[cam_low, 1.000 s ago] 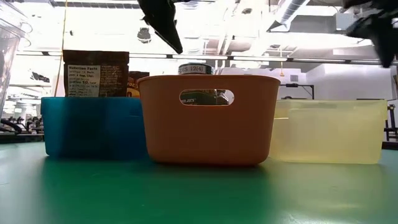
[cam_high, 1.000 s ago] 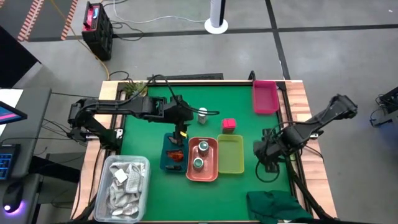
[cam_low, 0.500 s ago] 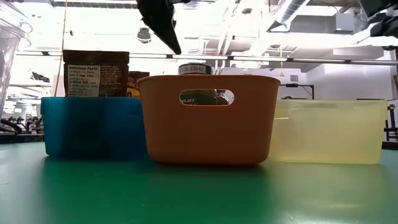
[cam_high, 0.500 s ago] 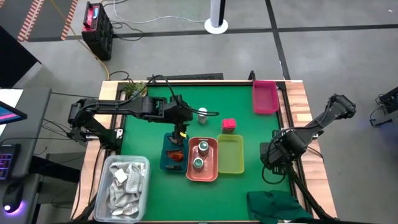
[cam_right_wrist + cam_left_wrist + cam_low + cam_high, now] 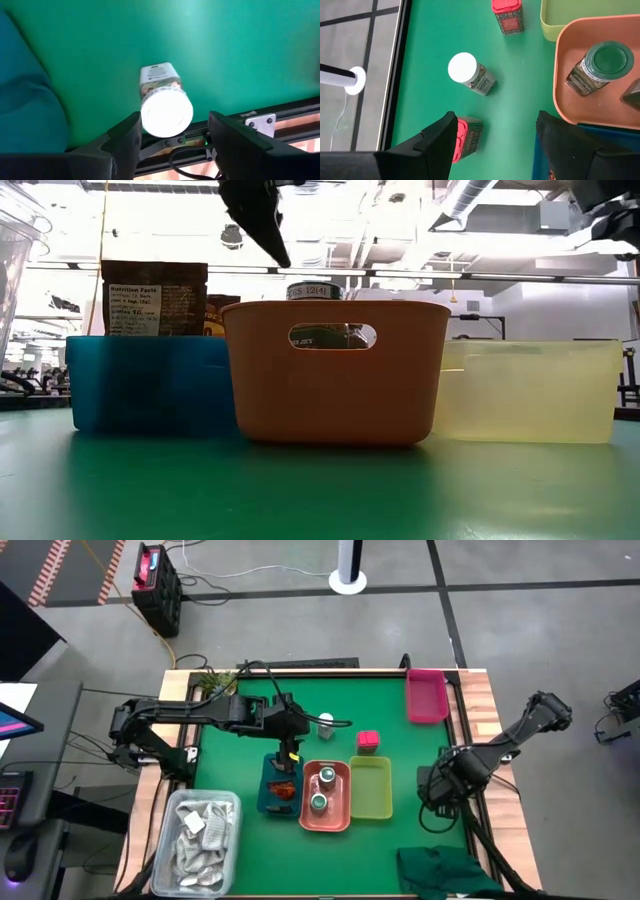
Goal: Sort spices by type
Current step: Put the bottom white seasoning bottle into the red bin
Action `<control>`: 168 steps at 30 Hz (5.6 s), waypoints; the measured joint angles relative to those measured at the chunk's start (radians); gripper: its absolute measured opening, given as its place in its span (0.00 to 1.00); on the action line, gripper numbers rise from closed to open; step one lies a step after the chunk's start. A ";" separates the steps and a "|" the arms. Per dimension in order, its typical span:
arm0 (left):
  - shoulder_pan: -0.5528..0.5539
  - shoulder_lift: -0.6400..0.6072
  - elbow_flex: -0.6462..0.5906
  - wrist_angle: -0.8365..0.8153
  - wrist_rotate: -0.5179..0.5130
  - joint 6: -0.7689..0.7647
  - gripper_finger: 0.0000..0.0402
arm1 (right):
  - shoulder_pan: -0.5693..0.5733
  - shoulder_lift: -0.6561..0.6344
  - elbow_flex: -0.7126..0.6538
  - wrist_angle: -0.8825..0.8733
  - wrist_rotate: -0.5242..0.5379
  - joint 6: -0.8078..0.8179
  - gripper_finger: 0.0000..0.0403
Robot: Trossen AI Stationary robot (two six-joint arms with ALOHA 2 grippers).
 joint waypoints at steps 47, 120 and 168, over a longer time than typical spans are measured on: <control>-0.051 -0.094 -0.011 -0.015 -0.024 0.007 0.64 | -0.001 -0.008 -0.014 0.040 -0.018 -0.024 0.93; -0.110 -0.605 -0.717 0.720 -0.035 -0.106 0.64 | -1.502 0.111 0.062 0.326 0.166 -0.744 0.56; -0.110 -0.606 -0.717 0.652 -0.042 -0.121 0.64 | -1.622 0.510 0.227 0.325 0.144 -0.933 0.59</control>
